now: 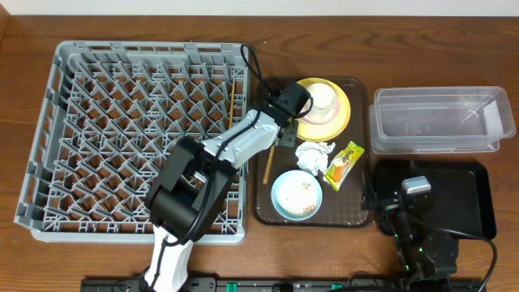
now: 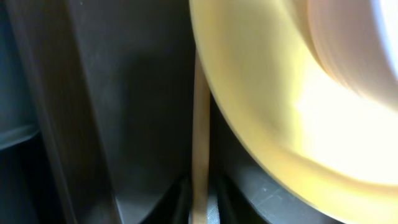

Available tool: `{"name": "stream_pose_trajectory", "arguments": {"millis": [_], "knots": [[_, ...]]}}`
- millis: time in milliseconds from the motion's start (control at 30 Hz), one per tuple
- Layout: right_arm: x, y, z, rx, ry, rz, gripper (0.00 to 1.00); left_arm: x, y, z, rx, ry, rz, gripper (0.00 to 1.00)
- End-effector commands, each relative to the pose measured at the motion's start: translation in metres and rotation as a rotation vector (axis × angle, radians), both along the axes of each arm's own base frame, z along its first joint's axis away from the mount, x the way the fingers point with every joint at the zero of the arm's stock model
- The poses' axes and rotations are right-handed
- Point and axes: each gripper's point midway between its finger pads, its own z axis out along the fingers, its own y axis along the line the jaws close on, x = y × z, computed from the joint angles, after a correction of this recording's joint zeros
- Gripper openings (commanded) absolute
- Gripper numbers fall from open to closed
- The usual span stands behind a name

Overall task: Sort waste into correct bins and load items into the dishwasher rack
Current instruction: 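Carry the chopstick into the dish rack and release it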

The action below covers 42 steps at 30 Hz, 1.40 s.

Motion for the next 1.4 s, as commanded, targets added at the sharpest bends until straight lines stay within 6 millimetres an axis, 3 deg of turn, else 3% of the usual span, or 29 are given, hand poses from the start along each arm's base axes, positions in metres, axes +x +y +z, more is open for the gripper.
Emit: {"name": "stream_pose_trajectory", "arguments": {"millis": [0,200,433,567,667,767,1000,1367], "knots": [[0.0,0.0,-0.001,0.0,0.003,0.001,0.99,-0.027,0.015,-0.039,0.071,0.124,-0.024,0.1],[0.0,0.0,-0.001,0.0,0.003,0.001,0.99,-0.003,0.014,0.014,0.063,-0.015,-0.008,0.06],[0.0,0.0,-0.001,0.0,0.003,0.001,0.99,0.007,0.018,0.105,-0.022,-0.186,0.011,0.06],[0.0,0.0,-0.001,0.0,0.003,0.001,0.99,0.004,0.03,0.155,-0.071,-0.264,0.033,0.06],[0.0,0.0,-0.001,0.0,0.003,0.001,0.99,0.003,0.055,0.178,-0.035,-0.315,0.083,0.06],[0.0,0.0,-0.001,0.0,0.003,0.001,0.99,0.002,0.08,0.181,0.022,-0.306,0.118,0.06],[0.0,0.0,-0.001,0.0,0.003,0.001,0.99,-0.01,0.119,0.154,0.113,-0.195,0.134,0.07],[0.0,0.0,-0.001,0.0,0.003,0.001,0.99,-0.022,0.115,0.129,0.075,-0.132,0.129,0.07]]}}
